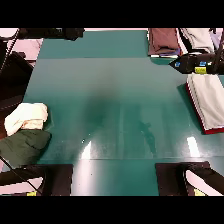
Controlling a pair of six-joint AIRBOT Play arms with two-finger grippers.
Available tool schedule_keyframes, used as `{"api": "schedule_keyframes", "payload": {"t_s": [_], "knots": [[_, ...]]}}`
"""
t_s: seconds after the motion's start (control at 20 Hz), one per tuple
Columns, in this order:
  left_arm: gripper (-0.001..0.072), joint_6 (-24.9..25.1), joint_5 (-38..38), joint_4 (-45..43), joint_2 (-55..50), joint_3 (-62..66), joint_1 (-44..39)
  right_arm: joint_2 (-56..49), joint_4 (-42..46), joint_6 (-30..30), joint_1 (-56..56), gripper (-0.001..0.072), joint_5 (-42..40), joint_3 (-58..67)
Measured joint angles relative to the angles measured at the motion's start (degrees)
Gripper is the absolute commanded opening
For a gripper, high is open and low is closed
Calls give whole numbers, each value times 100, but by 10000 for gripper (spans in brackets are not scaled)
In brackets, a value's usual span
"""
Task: Fold the shirts.
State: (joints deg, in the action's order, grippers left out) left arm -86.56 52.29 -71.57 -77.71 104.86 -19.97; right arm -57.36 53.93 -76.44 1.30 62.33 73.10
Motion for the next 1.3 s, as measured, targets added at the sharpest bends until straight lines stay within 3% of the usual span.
{"api": "schedule_keyframes", "payload": {"t_s": [1.15,1.3], "knots": [[23,0,-177,0,4,55,0,0,0,2,0,17,-13,0],[22,-24,492,-291,59,313,76,0,-4,0,0,16,-210,0]]}}
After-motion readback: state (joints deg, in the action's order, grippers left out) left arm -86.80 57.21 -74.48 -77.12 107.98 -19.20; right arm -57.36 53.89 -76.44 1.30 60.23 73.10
